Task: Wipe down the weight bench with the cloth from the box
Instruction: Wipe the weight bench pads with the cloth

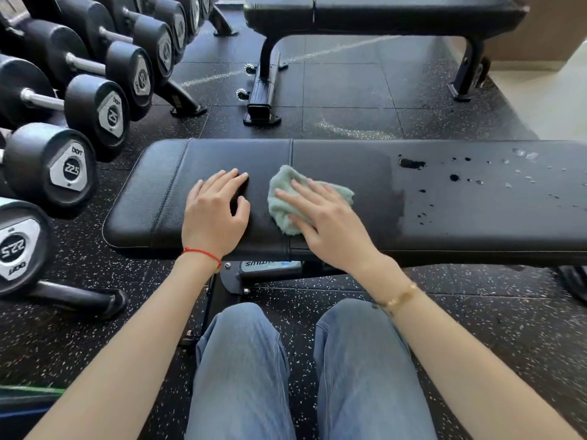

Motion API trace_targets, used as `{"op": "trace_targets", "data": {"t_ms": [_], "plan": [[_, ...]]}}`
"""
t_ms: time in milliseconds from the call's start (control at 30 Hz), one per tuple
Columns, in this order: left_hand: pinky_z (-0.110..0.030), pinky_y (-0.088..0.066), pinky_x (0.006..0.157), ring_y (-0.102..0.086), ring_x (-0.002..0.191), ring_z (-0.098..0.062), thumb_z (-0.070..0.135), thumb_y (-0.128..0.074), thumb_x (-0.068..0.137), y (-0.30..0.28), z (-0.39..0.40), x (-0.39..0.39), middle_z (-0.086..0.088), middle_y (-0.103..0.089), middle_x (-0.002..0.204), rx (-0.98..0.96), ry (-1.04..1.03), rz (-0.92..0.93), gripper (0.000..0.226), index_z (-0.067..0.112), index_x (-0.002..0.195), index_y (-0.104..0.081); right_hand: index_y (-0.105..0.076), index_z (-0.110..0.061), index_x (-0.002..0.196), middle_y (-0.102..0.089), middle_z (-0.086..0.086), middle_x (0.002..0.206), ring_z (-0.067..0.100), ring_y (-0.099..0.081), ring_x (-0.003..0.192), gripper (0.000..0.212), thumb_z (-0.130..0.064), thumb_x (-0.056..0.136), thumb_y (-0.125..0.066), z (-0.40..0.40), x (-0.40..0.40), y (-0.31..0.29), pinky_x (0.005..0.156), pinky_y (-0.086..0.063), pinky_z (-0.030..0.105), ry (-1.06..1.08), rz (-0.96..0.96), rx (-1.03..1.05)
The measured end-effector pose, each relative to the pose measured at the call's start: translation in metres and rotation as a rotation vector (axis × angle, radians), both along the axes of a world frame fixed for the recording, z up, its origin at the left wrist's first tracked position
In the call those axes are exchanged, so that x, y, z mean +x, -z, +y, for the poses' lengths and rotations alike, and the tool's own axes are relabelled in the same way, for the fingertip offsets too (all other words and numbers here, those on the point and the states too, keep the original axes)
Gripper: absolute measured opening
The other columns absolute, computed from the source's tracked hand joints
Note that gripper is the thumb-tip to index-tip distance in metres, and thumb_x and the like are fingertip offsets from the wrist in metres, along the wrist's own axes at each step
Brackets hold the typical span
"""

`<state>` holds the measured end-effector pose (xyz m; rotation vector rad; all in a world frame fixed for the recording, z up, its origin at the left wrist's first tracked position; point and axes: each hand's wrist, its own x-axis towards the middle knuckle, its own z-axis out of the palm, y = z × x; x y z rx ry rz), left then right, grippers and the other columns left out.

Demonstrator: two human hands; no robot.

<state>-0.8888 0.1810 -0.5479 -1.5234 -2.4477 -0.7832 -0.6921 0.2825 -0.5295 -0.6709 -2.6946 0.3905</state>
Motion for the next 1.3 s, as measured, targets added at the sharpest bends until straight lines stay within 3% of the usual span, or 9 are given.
{"op": "trace_targets", "data": {"t_ms": [200, 333, 467, 600, 733, 833, 967, 1100, 1300], "plan": [[-0.043, -0.025, 0.119, -0.042, 0.138, -0.016, 0.030, -0.043, 0.091, 0.001, 0.000, 0.000, 0.002, -0.053, 0.144, 0.007, 0.009, 0.005, 0.047, 0.023, 0.136, -0.057, -0.044, -0.030, 0.141, -0.038, -0.005, 0.151, 0.019, -0.029, 0.143, 0.047, -0.020, 0.096, -0.049, 0.034, 0.072, -0.007, 0.119, -0.018, 0.036, 0.098, -0.004, -0.018], [-0.043, -0.026, 0.119, -0.043, 0.138, -0.015, 0.030, -0.043, 0.090, 0.001, 0.001, 0.000, 0.003, -0.054, 0.144, 0.011, -0.006, 0.001, 0.047, 0.023, 0.135, -0.058, -0.046, -0.023, 0.139, -0.037, 0.006, 0.151, 0.030, -0.028, 0.142, 0.043, -0.023, 0.096, -0.047, 0.077, 0.017, -0.010, 0.119, -0.013, 0.041, 0.300, -0.018, -0.006], [-0.042, -0.025, 0.119, -0.042, 0.138, -0.014, 0.031, -0.043, 0.091, 0.001, 0.001, 0.000, 0.003, -0.053, 0.144, 0.004, -0.003, -0.005, 0.048, 0.023, 0.135, -0.058, -0.044, -0.024, 0.141, -0.039, 0.007, 0.151, 0.026, -0.031, 0.141, 0.046, -0.025, 0.096, -0.048, 0.026, -0.023, -0.001, 0.119, -0.014, 0.040, 0.113, -0.021, 0.029], [-0.041, -0.025, 0.119, -0.042, 0.139, -0.014, 0.031, -0.042, 0.091, 0.000, 0.000, 0.000, 0.003, -0.053, 0.144, -0.003, 0.002, 0.000, 0.048, 0.023, 0.136, -0.057, -0.042, -0.028, 0.142, -0.039, -0.001, 0.151, 0.017, -0.031, 0.141, 0.045, -0.025, 0.097, -0.046, -0.004, 0.039, -0.006, 0.120, -0.014, 0.031, -0.043, 0.006, 0.020], [-0.042, -0.025, 0.119, -0.043, 0.138, -0.015, 0.030, -0.043, 0.091, 0.000, 0.000, 0.000, 0.002, -0.054, 0.144, 0.010, 0.006, -0.007, 0.047, 0.022, 0.135, -0.058, -0.044, -0.025, 0.141, -0.039, 0.000, 0.150, 0.023, -0.032, 0.141, 0.052, -0.005, 0.092, -0.051, 0.041, 0.091, -0.005, 0.119, -0.015, 0.034, 0.176, -0.007, 0.028], [-0.043, -0.026, 0.119, -0.043, 0.138, -0.017, 0.029, -0.045, 0.093, -0.001, 0.001, 0.002, 0.000, -0.055, 0.143, 0.012, 0.000, -0.004, 0.044, 0.021, 0.134, -0.059, -0.047, -0.020, 0.140, -0.038, 0.008, 0.151, 0.032, -0.031, 0.141, 0.045, -0.013, 0.095, -0.048, 0.088, 0.069, -0.012, 0.117, -0.015, 0.041, 0.370, -0.018, -0.003], [-0.045, -0.026, 0.119, -0.042, 0.139, -0.019, 0.026, -0.048, 0.097, -0.001, 0.002, 0.003, -0.003, -0.054, 0.144, -0.030, -0.001, 0.016, 0.041, 0.018, 0.136, -0.057, -0.048, -0.020, 0.138, -0.041, 0.010, 0.148, 0.029, -0.033, 0.140, 0.046, -0.012, 0.093, -0.052, 0.060, 0.014, -0.012, 0.118, -0.015, 0.040, 0.221, 0.002, 0.009], [-0.049, -0.025, 0.118, -0.039, 0.140, -0.022, 0.035, -0.044, 0.098, -0.006, 0.007, 0.014, -0.006, -0.051, 0.146, -0.081, -0.040, -0.006, 0.045, 0.016, 0.138, -0.055, -0.045, -0.024, 0.141, -0.040, 0.004, 0.150, 0.020, -0.031, 0.142, 0.046, -0.017, 0.096, -0.050, 0.015, 0.048, -0.003, 0.120, -0.016, 0.035, -0.001, -0.002, 0.028], [-0.051, -0.024, 0.117, -0.041, 0.138, -0.024, 0.039, -0.039, 0.090, -0.007, 0.033, 0.056, -0.007, -0.051, 0.145, -0.073, -0.027, -0.007, 0.054, 0.017, 0.137, -0.055, -0.049, -0.022, 0.138, -0.044, 0.004, 0.147, 0.027, -0.034, 0.140, 0.052, -0.002, 0.090, -0.052, 0.082, 0.119, -0.008, 0.119, -0.018, 0.040, 0.256, 0.027, -0.013]]}}
